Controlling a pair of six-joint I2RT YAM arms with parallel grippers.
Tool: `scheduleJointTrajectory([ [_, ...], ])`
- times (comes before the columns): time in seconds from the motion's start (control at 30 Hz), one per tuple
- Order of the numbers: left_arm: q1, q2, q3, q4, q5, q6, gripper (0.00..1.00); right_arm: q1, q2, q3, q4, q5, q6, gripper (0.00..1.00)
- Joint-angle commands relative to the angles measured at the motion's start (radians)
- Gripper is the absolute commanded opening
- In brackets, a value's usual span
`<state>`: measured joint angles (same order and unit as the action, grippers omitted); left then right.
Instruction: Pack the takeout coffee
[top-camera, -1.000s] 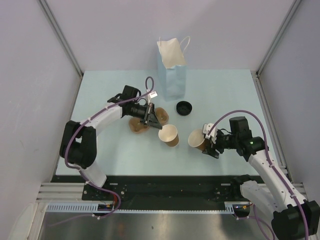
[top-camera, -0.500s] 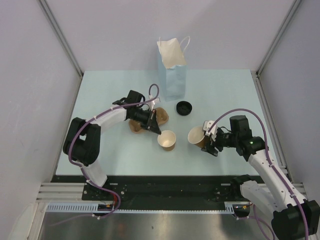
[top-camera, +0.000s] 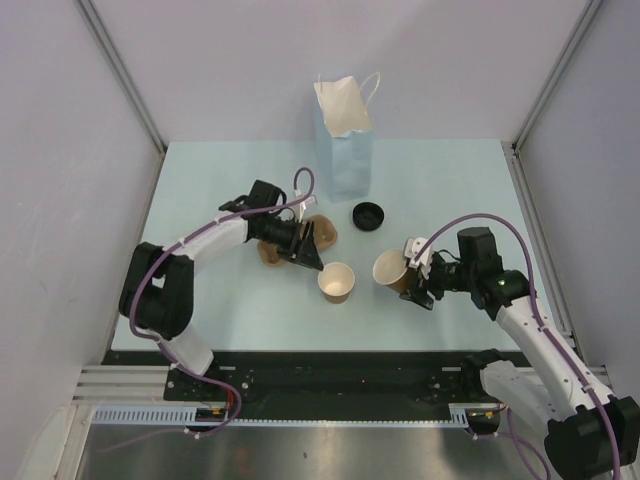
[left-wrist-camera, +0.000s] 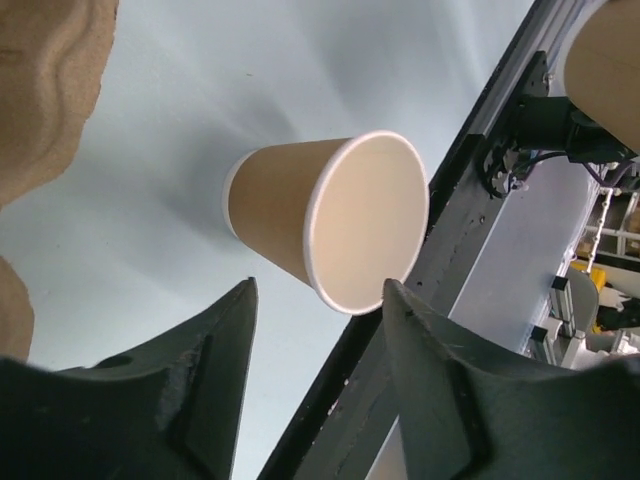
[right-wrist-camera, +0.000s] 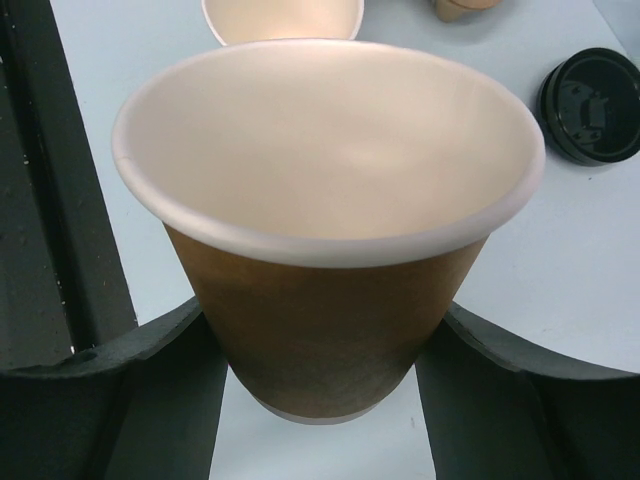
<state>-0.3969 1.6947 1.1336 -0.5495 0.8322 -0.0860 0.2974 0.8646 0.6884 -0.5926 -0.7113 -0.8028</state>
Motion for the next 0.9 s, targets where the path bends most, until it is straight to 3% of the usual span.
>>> scheduleJointTrajectory([
  [0.0, 0.026, -0.134, 0.052, -0.017, 0.028, 0.023, 0.62, 0.012, -0.003, 0.068, 0.045, -0.005, 0.033, 0.63],
  [0.1, 0.018, -0.193, 0.078, 0.029, 0.085, -0.033, 0.68, 0.029, -0.004, 0.08, 0.062, -0.002, 0.062, 0.64],
  [0.3, -0.04, -0.168, 0.137, 0.167, 0.211, -0.245, 0.73, 0.062, -0.006, 0.091, 0.112, 0.007, 0.105, 0.65],
  [0.77, -0.186, -0.125, 0.181, 0.258, 0.202, -0.317, 0.7, 0.134, -0.004, 0.105, 0.197, 0.05, 0.134, 0.66],
  [0.87, -0.192, -0.107, 0.198, 0.252, 0.202, -0.313, 0.65, 0.146, 0.001, 0.108, 0.218, 0.059, 0.131, 0.66],
])
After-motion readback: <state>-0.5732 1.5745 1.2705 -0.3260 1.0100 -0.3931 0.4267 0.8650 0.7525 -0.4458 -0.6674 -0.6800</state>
